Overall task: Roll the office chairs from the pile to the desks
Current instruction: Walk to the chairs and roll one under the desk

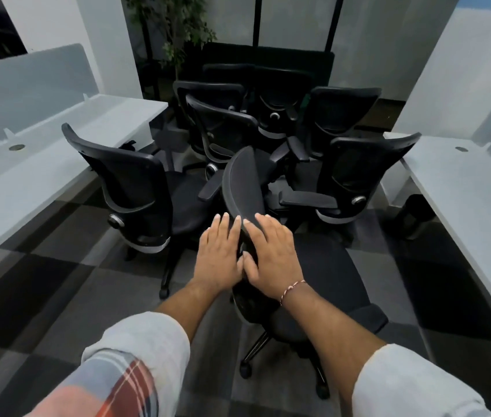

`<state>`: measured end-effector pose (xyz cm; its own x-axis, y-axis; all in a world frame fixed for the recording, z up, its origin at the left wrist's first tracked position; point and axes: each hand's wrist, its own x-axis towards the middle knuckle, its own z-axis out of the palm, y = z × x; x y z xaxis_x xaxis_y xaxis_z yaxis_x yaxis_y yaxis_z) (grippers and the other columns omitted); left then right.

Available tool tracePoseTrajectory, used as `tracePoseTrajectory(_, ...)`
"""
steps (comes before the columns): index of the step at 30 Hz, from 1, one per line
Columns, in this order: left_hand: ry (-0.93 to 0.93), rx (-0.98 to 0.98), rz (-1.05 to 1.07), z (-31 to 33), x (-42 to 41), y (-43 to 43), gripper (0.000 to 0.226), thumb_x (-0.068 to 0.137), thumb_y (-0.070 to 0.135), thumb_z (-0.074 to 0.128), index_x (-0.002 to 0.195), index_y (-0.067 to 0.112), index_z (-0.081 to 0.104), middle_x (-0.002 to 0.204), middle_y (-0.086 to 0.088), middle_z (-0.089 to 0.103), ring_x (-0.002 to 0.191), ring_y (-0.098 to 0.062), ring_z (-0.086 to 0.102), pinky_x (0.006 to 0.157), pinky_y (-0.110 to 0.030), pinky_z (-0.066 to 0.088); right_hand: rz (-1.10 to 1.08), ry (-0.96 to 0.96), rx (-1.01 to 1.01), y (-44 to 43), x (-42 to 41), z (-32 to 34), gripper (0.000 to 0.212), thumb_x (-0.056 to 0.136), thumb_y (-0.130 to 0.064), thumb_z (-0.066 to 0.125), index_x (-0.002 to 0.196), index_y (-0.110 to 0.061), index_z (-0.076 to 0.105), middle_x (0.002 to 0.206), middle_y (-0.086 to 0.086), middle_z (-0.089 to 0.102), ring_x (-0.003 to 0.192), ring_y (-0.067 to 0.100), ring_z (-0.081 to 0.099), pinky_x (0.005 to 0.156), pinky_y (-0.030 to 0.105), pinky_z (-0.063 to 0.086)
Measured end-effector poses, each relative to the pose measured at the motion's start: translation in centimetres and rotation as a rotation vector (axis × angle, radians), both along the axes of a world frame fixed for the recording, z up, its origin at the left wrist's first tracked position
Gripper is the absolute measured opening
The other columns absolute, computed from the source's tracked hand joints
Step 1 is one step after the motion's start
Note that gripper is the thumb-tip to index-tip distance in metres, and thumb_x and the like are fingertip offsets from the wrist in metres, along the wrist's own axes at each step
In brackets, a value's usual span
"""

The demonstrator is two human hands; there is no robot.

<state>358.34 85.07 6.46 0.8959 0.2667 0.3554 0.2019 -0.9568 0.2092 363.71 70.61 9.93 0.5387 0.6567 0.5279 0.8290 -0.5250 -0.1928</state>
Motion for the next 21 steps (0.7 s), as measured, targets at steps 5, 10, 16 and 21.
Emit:
tracePoseTrajectory(5, 0.141, 0.085, -0.057, 2.2, 6.0, 5.6, 0.085, 0.09, 0.038, 0.056, 0.16, 0.015, 0.012, 0.167, -0.015, 0.011, 0.155, -0.031, 0.003, 0.122, -0.046, 0.018, -0.101, 0.163, -0.125, 5.2, 3.9, 2.7, 0.064, 0.082, -0.036, 0.062, 0.141, -0.019, 0.042, 0.128, 0.004, 0.052, 0.117, 0.026, 0.05, 0.1, 0.042, 0.04)
tracePoseTrajectory(10, 0.406, 0.281, -0.216, 4.0, 11.2, 10.8, 0.093, 0.089, 0.052, 0.057, 0.16, 0.02, 0.007, 0.169, -0.008, -0.002, 0.155, -0.026, -0.009, 0.124, -0.048, 0.011, -0.285, 0.511, -0.3, 10.3, 6.5, 3.5, 0.077, 0.087, -0.041, 0.059, 0.15, -0.021, 0.02, 0.136, 0.011, 0.049, 0.12, 0.032, 0.052, 0.097, 0.047, 0.043)
tracePoseTrajectory(16, 0.452, 0.481, -0.361, 5.6, 15.1, 14.8, 0.085, 0.088, 0.028, 0.062, 0.158, 0.016, 0.014, 0.168, -0.01, -0.003, 0.155, -0.028, -0.008, 0.123, -0.048, 0.009, -0.488, 0.545, -0.384, 14.4, 7.8, 2.2, 0.054, 0.089, -0.038, 0.059, 0.132, -0.017, 0.034, 0.117, 0.011, 0.059, 0.102, 0.032, 0.061, 0.074, 0.04, 0.047)
tracePoseTrajectory(21, 0.32, 0.465, -0.511, 4.9, 16.1, 15.6, 0.061, 0.083, 0.028, 0.063, 0.138, 0.015, 0.039, 0.153, -0.009, 0.034, 0.152, -0.032, 0.012, 0.122, -0.048, 0.016, -0.618, 0.476, -0.397, 15.4, 7.2, 2.2, 0.025, 0.091, -0.029, 0.058, 0.11, -0.014, 0.049, 0.104, 0.007, 0.066, 0.093, 0.028, 0.065, 0.062, 0.033, 0.039)
